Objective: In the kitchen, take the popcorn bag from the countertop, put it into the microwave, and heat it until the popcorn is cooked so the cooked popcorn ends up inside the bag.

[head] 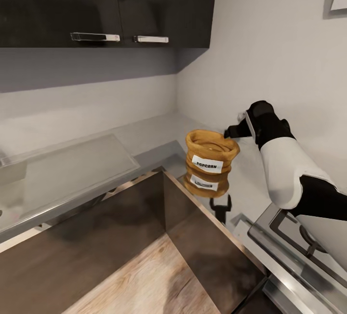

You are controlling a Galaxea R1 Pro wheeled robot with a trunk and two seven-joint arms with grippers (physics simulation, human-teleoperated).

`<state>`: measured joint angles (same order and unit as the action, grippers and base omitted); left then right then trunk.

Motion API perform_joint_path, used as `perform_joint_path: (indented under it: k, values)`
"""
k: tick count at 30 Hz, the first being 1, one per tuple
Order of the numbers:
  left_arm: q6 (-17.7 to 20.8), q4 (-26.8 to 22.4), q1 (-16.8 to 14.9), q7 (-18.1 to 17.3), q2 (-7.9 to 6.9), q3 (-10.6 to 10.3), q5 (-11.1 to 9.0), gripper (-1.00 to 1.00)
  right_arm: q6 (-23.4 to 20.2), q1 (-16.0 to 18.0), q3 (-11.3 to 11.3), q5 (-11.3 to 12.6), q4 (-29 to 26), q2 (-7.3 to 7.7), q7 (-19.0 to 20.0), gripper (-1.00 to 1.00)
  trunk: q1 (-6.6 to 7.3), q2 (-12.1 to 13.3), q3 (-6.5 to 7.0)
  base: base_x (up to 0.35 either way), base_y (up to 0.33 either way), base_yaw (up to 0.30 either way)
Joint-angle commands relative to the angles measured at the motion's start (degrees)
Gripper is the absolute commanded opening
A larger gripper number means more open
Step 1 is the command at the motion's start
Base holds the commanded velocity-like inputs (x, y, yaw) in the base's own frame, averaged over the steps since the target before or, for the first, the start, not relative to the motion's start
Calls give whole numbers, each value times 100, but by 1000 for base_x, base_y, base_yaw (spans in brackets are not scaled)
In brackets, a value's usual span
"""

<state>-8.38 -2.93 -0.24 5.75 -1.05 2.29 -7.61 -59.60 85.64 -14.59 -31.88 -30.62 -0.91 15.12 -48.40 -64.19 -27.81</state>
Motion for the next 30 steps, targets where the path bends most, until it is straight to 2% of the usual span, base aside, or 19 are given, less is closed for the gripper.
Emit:
perform_joint_path:
  k: [1, 13, 23, 26, 30]
  values:
    - [-13, 3, -2, -4, 0, 21, -31, 100, -40, 5, -44, -61, -6, -7, 43, 100, 0, -3, -6, 58, 0, 0]
    - [-21, 3, -2, -20, 1, 3, -16, 100, -40, 5, -44, -29, 38, -23, 52, 100, 0, -3, -6, 56, 0, 0]
    - [-5, 3, -2, -21, 0, 18, -20, 100, -40, -3, -44, -43, 78, 0, 38, 100, 0, -3, -6, 180, 0, 0]
    - [-6, 3, -2, -21, 0, 19, -21, 100, -40, -4, -44, -54, 319, 17, 55, 100, 0, -3, -6, 10, 0, 0]
    - [-6, 3, -2, -21, 0, 19, -22, 100, 284, -4, -29, -153, 831, 86, 63, 100, 0, -3, -6, 1, 0, 0]
